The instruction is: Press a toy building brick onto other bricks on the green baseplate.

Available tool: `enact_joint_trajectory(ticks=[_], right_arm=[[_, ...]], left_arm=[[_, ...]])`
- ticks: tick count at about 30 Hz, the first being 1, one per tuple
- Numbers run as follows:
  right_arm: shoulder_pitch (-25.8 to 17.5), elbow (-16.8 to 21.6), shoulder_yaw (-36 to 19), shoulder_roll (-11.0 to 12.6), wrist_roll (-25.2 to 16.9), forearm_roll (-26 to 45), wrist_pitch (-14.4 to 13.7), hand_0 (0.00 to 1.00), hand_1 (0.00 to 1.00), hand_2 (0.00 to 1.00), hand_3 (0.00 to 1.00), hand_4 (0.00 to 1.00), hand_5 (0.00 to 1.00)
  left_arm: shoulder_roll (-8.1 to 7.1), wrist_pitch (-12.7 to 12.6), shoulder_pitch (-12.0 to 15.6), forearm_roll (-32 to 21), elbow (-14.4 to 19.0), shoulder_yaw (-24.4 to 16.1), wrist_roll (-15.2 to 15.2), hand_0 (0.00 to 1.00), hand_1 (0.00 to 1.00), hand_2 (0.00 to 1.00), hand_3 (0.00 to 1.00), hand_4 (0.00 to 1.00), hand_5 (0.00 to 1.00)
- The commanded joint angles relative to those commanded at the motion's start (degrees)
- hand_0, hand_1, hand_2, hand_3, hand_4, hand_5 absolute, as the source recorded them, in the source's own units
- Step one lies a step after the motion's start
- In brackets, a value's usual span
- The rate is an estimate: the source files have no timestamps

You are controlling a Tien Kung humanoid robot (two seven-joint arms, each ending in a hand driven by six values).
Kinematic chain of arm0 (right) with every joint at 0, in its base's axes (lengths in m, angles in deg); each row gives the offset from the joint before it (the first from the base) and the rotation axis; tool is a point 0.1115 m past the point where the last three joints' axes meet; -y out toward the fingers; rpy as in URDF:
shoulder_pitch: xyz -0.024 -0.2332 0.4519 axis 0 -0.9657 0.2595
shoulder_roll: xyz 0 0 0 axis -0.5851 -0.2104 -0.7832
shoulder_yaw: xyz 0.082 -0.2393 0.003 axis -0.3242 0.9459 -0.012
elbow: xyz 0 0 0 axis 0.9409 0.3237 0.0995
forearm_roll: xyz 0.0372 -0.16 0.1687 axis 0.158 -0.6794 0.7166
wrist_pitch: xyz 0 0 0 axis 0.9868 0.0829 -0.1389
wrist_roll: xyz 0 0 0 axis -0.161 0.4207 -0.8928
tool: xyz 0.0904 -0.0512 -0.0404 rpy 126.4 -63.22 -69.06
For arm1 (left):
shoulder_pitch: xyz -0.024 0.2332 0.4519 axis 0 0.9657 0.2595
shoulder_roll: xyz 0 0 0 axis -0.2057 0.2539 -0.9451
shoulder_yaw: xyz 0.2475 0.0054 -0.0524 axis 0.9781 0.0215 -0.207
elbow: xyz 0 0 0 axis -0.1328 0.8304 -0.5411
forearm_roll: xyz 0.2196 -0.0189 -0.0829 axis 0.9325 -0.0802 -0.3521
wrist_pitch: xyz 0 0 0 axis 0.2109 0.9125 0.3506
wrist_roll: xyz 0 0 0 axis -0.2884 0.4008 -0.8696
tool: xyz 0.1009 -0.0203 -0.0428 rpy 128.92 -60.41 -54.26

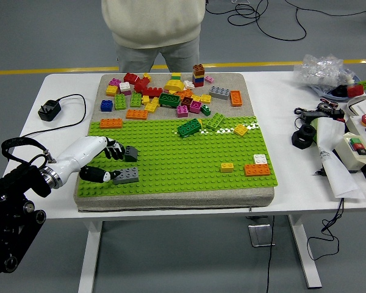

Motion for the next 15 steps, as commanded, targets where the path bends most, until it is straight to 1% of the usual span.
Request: enact_joint_trajectory(ticks=[1,2,7,8,10,15], right_arm=[[0.00,0.00,-0.01,0.00,0.00,-0.01,0.00,0.789,0.725,0.769,0.783,0.998,0.699],[0.00,0.00,-0.02,0.00,0.00,-0.02,0.00,0.789,0.725,0.769,0.782,0.998,0.699],[-0.04,0.00,-0.04,0.03,0.05,0.01,-0.01,0.789,0.725,0.769,0.782,0.998,0.699],[-0.04,0.00,-0.05,0.02,0.08,-0.01,-0.01,0.789,0.725,0.769,0.783,0.998,0.699],[-0.04,0.00,0.00,-0.01,0.08,0.05,-0.01,0.789,0.725,0.769,0.783,0.998,0.699],[-0.01,0.00,0.07,-0.02,0.11,0.11,-0.03,0.789,0.724,0.769,0.783,0.998,0.698]], left_arm=[[-0.16,0.00,0.04,0.00,-0.19,0.08,0.01,0.801,0.578,0.529,0.512,0.859,0.115],[-0.21,0.01,0.05,0.00,-0.25,0.11,0.01,0.816,0.596,0.525,0.510,0.844,0.094],[-0.82,-0.26,0.37,0.00,-1.37,-0.11,0.10,0.816,0.596,0.525,0.510,0.844,0.094],[-0.99,-0.42,0.38,0.00,-1.78,-0.18,0.12,0.815,0.595,0.520,0.508,0.821,0.079],[-1.16,-0.72,0.26,0.00,-2.52,-0.22,0.16,0.815,0.595,0.520,0.508,0.821,0.079],[-1.09,-1.66,-0.19,0.00,-4.34,-0.23,0.29,0.813,0.597,0.522,0.510,0.825,0.079]])
